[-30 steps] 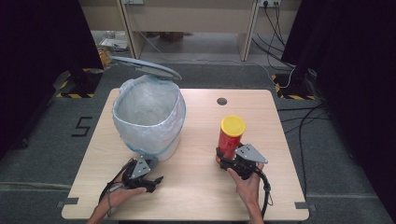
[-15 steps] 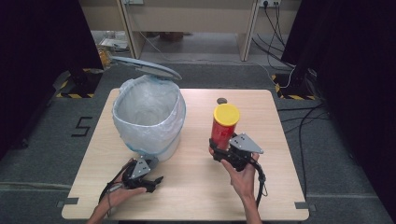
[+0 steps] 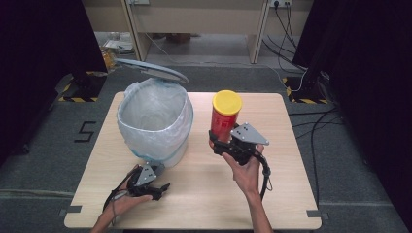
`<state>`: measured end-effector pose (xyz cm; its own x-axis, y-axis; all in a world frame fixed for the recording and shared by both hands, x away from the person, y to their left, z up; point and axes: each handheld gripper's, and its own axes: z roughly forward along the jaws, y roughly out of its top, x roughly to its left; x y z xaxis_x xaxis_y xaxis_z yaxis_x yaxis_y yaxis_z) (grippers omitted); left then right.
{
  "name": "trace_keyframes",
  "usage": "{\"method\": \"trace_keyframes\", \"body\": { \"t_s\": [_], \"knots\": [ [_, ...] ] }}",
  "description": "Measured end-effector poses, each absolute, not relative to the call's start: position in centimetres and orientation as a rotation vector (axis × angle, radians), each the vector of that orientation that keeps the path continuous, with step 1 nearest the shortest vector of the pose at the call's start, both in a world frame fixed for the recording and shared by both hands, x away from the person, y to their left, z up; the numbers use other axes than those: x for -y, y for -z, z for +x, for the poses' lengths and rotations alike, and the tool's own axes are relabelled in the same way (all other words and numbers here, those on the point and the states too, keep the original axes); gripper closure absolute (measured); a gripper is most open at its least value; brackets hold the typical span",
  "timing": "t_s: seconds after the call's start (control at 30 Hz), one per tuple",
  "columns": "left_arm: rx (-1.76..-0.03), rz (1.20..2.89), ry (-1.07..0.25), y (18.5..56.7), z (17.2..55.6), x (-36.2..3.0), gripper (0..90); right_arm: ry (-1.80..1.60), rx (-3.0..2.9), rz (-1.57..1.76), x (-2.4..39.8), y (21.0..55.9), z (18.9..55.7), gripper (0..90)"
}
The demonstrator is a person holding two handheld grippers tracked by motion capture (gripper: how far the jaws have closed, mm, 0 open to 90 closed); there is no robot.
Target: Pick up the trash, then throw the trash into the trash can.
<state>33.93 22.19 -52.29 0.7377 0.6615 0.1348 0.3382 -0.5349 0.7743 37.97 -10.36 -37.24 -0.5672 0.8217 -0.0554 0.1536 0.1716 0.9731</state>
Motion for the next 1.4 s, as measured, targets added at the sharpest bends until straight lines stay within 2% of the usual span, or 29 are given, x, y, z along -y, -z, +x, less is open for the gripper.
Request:
{"method": "trace_keyframes", "body": {
  "t_s": [0.6,1.4],
  "knots": [
    [-0.758,2.171,-0.539,52.3,33.9,-22.1,18.5,-1.446,-1.884,0.836,8.4,32.7,38.3,24.7],
    [-0.761,2.167,-0.54,52.3,33.9,-22.1,18.5,-1.48,-1.895,0.804,6.8,29.2,37.4,24.7]
  ]
}}
